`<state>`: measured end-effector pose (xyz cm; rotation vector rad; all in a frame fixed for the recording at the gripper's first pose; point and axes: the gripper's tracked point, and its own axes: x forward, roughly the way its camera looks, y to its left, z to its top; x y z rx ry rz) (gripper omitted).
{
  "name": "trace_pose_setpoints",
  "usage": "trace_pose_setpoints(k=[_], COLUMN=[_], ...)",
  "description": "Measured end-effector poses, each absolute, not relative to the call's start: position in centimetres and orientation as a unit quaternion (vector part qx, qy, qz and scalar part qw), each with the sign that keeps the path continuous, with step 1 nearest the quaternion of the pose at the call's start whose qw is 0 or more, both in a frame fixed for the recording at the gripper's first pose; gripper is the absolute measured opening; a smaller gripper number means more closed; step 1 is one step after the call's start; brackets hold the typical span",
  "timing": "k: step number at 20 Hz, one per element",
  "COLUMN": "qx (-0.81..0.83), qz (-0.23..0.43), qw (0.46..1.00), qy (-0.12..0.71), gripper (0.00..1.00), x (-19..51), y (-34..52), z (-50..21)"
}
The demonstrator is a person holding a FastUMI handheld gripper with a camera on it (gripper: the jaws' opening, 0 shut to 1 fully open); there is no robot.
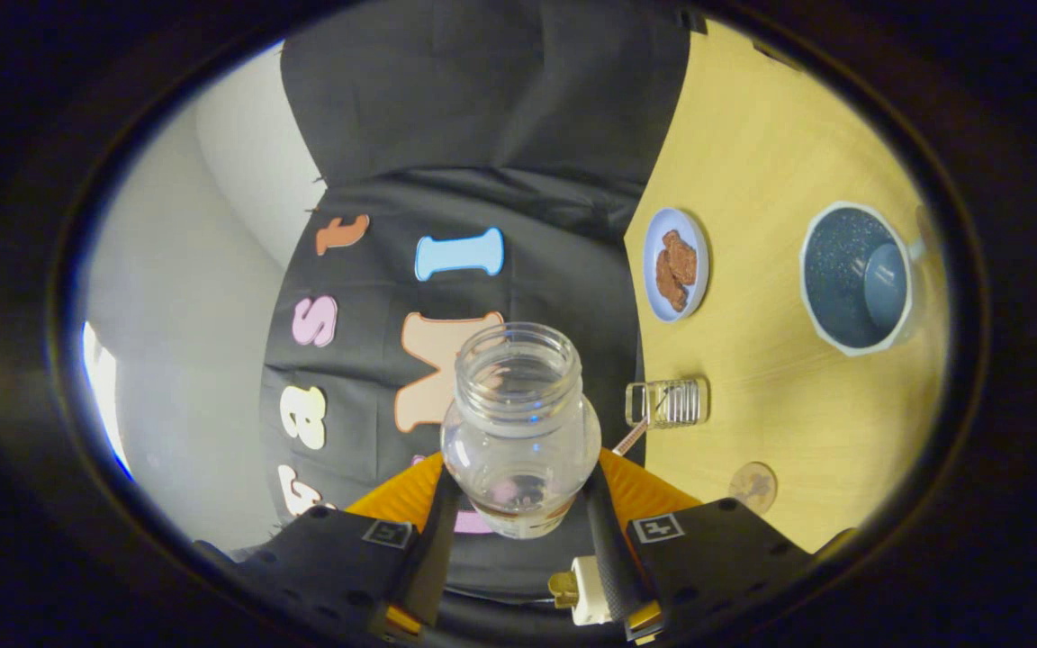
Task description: Take the bottle from table, then pour the juice into the cup, finally place the bottle on the coaster
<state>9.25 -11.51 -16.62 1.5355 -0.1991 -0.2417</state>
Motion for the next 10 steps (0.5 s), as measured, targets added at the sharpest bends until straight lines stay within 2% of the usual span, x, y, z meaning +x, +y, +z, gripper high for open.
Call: trace_pose_setpoints(k=[10], qx=[0.717], qz=[-0.117], qw=[0.674], qy=[-0.133], gripper=[0.73], x=[9.2], y=[-12.9], z=[-15.8])
